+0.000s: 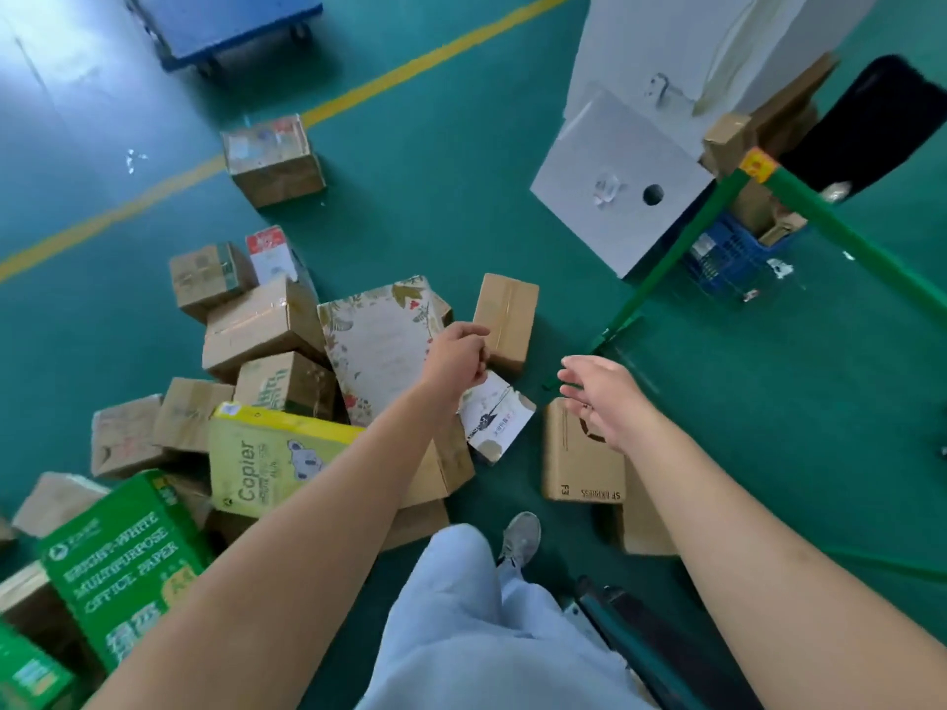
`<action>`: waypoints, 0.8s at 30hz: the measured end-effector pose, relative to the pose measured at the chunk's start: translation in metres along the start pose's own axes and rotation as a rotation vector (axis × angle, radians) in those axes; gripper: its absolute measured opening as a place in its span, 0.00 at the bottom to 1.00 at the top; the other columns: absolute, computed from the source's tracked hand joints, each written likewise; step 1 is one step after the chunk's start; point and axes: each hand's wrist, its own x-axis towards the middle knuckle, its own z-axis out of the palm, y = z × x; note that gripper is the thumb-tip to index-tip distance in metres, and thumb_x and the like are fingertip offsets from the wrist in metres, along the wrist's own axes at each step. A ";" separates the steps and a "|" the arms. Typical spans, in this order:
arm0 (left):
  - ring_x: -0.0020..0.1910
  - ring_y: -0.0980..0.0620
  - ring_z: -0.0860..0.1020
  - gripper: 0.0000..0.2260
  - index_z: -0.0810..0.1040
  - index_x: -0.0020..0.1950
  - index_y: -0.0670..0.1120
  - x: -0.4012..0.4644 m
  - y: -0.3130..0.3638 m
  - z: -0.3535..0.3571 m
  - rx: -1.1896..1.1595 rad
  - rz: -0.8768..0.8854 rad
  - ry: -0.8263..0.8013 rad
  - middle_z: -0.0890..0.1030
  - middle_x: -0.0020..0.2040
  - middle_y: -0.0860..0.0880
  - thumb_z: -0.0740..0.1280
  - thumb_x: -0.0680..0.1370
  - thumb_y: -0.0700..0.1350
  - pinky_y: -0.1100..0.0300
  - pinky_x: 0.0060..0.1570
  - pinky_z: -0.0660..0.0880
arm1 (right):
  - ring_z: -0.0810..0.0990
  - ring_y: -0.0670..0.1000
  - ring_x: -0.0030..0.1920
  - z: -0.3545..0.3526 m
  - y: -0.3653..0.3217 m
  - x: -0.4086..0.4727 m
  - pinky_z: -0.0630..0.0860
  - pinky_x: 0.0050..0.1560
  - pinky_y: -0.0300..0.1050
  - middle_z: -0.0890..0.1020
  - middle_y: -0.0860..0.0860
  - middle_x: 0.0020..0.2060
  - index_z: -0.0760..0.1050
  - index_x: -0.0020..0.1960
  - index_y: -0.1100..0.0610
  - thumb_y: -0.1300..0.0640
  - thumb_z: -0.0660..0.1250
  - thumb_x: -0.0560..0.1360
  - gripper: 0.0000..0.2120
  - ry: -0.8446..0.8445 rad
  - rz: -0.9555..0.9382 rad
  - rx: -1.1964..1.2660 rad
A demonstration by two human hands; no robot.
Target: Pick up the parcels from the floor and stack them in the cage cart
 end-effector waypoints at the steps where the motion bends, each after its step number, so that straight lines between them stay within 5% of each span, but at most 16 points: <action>1: 0.34 0.54 0.72 0.12 0.77 0.62 0.45 0.010 -0.003 0.003 -0.001 -0.011 0.010 0.75 0.39 0.47 0.57 0.85 0.37 0.60 0.38 0.75 | 0.81 0.53 0.62 0.000 -0.002 0.010 0.79 0.58 0.47 0.82 0.52 0.59 0.78 0.53 0.50 0.52 0.66 0.83 0.04 -0.010 0.019 -0.022; 4: 0.38 0.53 0.73 0.10 0.76 0.63 0.45 0.045 -0.008 0.012 0.002 -0.051 0.014 0.76 0.43 0.46 0.59 0.85 0.39 0.58 0.45 0.78 | 0.81 0.52 0.57 0.001 -0.009 0.047 0.78 0.53 0.44 0.82 0.52 0.59 0.78 0.53 0.50 0.52 0.65 0.83 0.04 -0.041 0.061 -0.075; 8: 0.40 0.52 0.75 0.08 0.76 0.62 0.46 0.110 -0.015 0.024 0.036 -0.067 0.033 0.77 0.44 0.46 0.60 0.86 0.40 0.58 0.49 0.79 | 0.80 0.51 0.53 0.006 -0.011 0.113 0.77 0.59 0.47 0.82 0.51 0.52 0.77 0.51 0.50 0.53 0.64 0.84 0.05 -0.075 0.110 -0.142; 12: 0.42 0.51 0.77 0.08 0.76 0.61 0.46 0.197 -0.035 0.039 0.057 -0.124 0.064 0.79 0.47 0.45 0.60 0.85 0.40 0.59 0.44 0.79 | 0.77 0.50 0.51 0.017 -0.008 0.191 0.76 0.60 0.48 0.79 0.50 0.45 0.76 0.50 0.50 0.54 0.62 0.84 0.06 -0.084 0.166 -0.198; 15: 0.47 0.50 0.80 0.08 0.76 0.61 0.48 0.269 -0.063 0.051 0.099 -0.182 0.056 0.81 0.53 0.44 0.60 0.85 0.41 0.57 0.49 0.81 | 0.79 0.53 0.53 0.027 0.004 0.259 0.76 0.63 0.50 0.81 0.54 0.49 0.76 0.49 0.50 0.54 0.62 0.84 0.06 -0.098 0.188 -0.229; 17: 0.51 0.50 0.81 0.08 0.76 0.61 0.48 0.322 -0.087 0.060 0.112 -0.218 0.058 0.81 0.55 0.45 0.61 0.85 0.41 0.56 0.53 0.82 | 0.81 0.62 0.62 0.037 0.015 0.311 0.75 0.68 0.56 0.83 0.63 0.59 0.76 0.51 0.52 0.56 0.61 0.84 0.06 -0.101 0.206 -0.228; 20: 0.53 0.50 0.81 0.08 0.76 0.63 0.49 0.394 -0.125 0.070 0.126 -0.265 0.052 0.80 0.55 0.47 0.63 0.84 0.42 0.53 0.56 0.82 | 0.69 0.68 0.72 0.052 0.037 0.389 0.66 0.73 0.65 0.74 0.67 0.69 0.77 0.57 0.62 0.61 0.60 0.84 0.08 -0.096 0.234 -0.203; 24: 0.53 0.52 0.80 0.12 0.74 0.68 0.49 0.472 -0.175 0.078 0.161 -0.300 0.034 0.78 0.58 0.47 0.62 0.84 0.42 0.54 0.55 0.82 | 0.78 0.64 0.67 0.069 0.080 0.482 0.72 0.71 0.61 0.82 0.59 0.59 0.76 0.48 0.54 0.58 0.61 0.84 0.07 -0.081 0.260 -0.252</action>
